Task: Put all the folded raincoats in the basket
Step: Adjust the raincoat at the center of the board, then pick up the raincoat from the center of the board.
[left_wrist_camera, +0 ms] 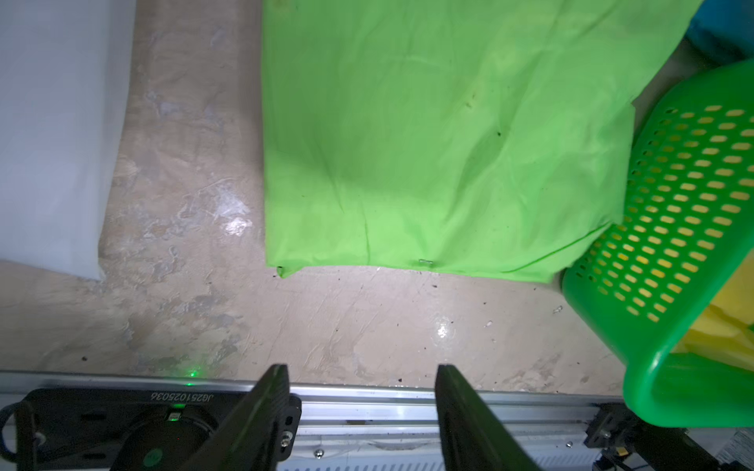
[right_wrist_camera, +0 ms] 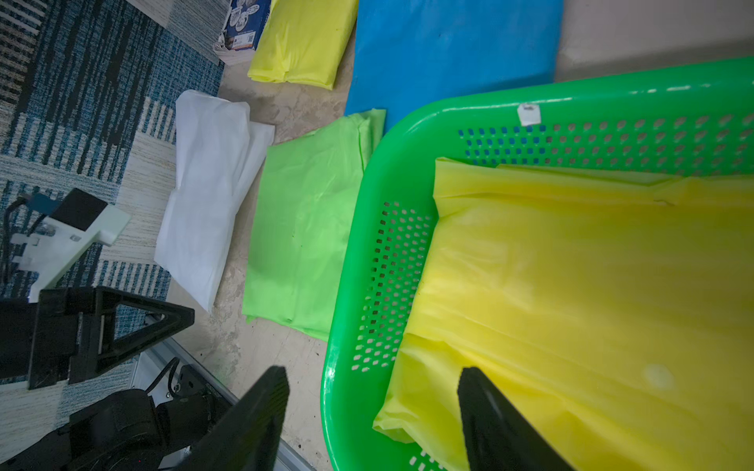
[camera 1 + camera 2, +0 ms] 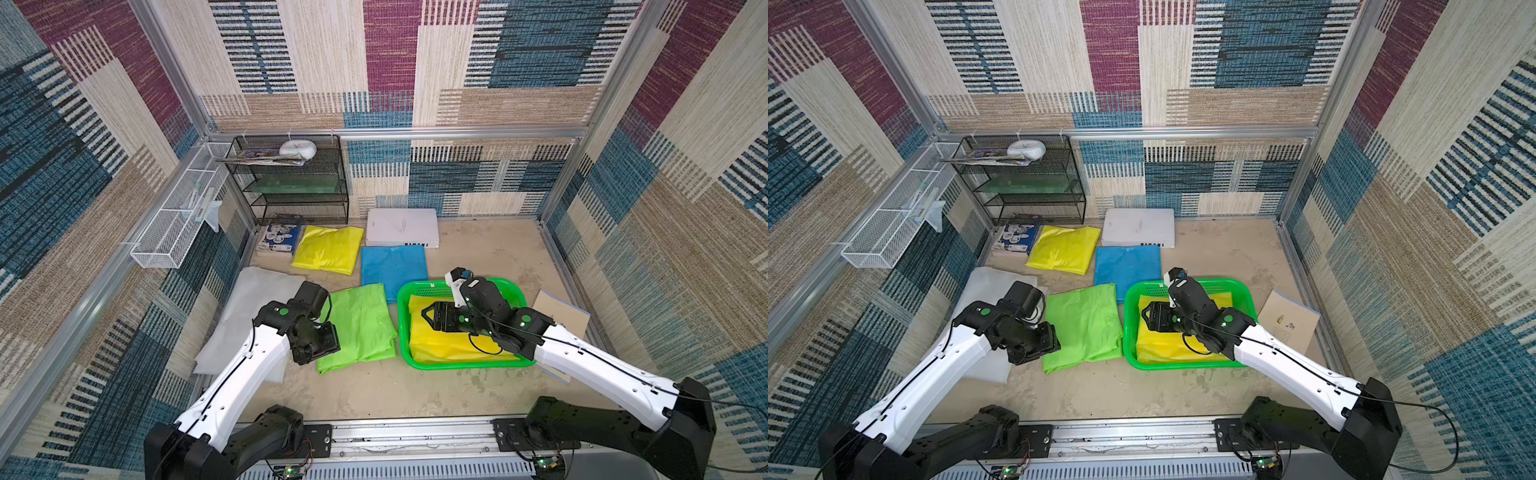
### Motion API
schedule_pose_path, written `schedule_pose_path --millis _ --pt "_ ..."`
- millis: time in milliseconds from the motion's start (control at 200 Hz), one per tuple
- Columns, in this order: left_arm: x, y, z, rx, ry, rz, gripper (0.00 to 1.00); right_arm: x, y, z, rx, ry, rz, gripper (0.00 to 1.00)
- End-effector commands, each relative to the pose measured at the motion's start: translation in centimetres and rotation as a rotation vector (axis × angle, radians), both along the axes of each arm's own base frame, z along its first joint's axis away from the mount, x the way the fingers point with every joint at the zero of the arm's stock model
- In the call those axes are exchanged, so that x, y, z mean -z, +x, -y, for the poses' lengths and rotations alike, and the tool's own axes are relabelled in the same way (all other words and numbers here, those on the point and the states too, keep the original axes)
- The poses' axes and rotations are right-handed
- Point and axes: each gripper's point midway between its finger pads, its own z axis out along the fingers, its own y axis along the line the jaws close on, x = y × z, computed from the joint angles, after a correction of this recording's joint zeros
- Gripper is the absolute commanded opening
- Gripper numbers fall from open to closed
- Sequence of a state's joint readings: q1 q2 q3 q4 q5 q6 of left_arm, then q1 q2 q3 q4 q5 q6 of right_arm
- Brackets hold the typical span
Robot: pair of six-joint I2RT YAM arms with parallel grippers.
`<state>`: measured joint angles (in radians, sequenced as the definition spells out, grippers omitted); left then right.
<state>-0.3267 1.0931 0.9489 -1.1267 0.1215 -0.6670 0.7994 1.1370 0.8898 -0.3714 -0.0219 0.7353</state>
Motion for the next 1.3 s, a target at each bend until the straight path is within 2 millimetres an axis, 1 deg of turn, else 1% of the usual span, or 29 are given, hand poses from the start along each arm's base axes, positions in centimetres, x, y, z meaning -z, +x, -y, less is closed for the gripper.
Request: schedule_pose_path --millis 0,70,105,140,175,220,265,321,386,461,526,556,611,651,686,746,826,871,916,952,1012,1052,1102,1162,1242,1297 --pt "-1.8 0.7 -2.9 -0.098 0.128 0.075 0.63 0.0 -0.1 -0.7 -0.023 0.022 -0.014 0.71" --pt "-3.0 1.8 -3.3 -0.113 0.141 0.141 0.65 0.1 -0.4 -1.2 -0.047 0.032 -0.030 0.71" --pt "-3.2 2.3 -3.0 -0.098 0.125 0.161 0.65 0.0 -0.5 -1.5 -0.058 0.042 -0.039 0.71" --pt "-3.2 3.1 -2.2 -0.070 0.091 0.179 0.64 -0.1 -0.6 -2.0 -0.068 0.056 -0.047 0.71" --pt "-2.9 3.8 -1.3 -0.050 0.054 0.181 0.63 -0.2 -0.7 -2.5 -0.082 0.070 -0.056 0.71" --pt "-2.1 4.7 -0.2 -0.030 0.010 0.171 0.59 -0.4 -0.9 -3.5 -0.103 0.083 -0.065 0.70" --pt "-1.6 5.7 1.1 -0.001 -0.048 0.172 0.54 -0.8 -0.9 -4.5 -0.120 0.089 -0.067 0.68" --pt "-1.1 7.0 2.5 0.023 -0.105 0.182 0.52 -1.2 -0.9 -5.9 -0.143 0.087 -0.066 0.67" --pt "-0.3 8.4 3.3 0.024 -0.136 0.178 0.48 -1.4 -0.8 -7.5 -0.166 0.076 -0.071 0.67" --pt "1.0 9.9 4.1 0.020 -0.159 0.153 0.44 -1.3 -0.1 -9.0 -0.167 0.056 -0.084 0.66" --pt "2.2 10.5 4.9 0.032 -0.180 0.113 0.41 -1.1 0.1 -10.5 -0.167 0.062 -0.103 0.59" --pt "2.8 10.5 4.9 0.030 -0.175 0.096 0.41 -0.9 -0.1 -11.5 -0.180 0.080 -0.119 0.58" --pt "3.7 10.3 4.1 0.010 -0.129 0.075 0.40 0.0 -0.4 -13.1 -0.204 0.094 -0.162 0.58" --pt "3.9 10.1 3.4 -0.005 -0.093 0.078 0.40 0.8 -0.8 -14.1 -0.226 0.081 -0.189 0.57" --pt "3.9 9.9 2.6 -0.017 -0.062 0.089 0.41 1.8 -0.5 -14.6 -0.224 0.047 -0.199 0.55" --pt "3.7 9.6 1.7 -0.035 -0.036 0.111 0.44 3.5 -0.3 -14.8 -0.200 -0.015 -0.209 0.55" --pt "3.5 9.3 0.7 -0.050 -0.018 0.119 0.46 6.2 -0.7 -15.1 -0.218 -0.048 -0.262 0.55" --pt "3.6 9.2 0.3 -0.056 -0.014 0.109 0.47 7.7 -0.7 -14.7 -0.228 -0.106 -0.288 0.55" --pt "3.7 9.2 0.1 -0.061 -0.012 0.102 0.47 9.2 -0.3 -13.5 -0.208 -0.206 -0.302 0.54" --pt "3.9 9.1 0.0 -0.064 -0.015 0.099 0.47 10.0 0.3 -12.3 -0.176 -0.279 -0.296 0.54" --pt "3.9 9.2 0.1 -0.065 -0.023 0.101 0.48 10.7 1.9 -9.5 -0.072 -0.387 -0.277 0.53" --pt "3.9 9.2 0.1 -0.067 -0.024 0.102 0.49 11.0 2.6 -8.1 -0.029 -0.428 -0.275 0.53" --pt "4.0 9.2 0.1 -0.069 -0.023 0.097 0.49 11.0 3.1 -7.3 -0.005 -0.456 -0.273 0.53" --pt "3.9 9.3 0.1 -0.071 -0.021 0.094 0.49 10.1 3.4 -7.9 -0.007 -0.453 -0.252 0.54" --pt "3.7 9.3 0.0 -0.073 -0.025 0.098 0.49 8.6 3.6 -10.7 -0.058 -0.393 -0.220 0.58" --pt "3.6 9.3 0.0 -0.078 -0.024 0.098 0.49 8.5 3.7 -12.5 -0.093 -0.347 -0.240 0.62"
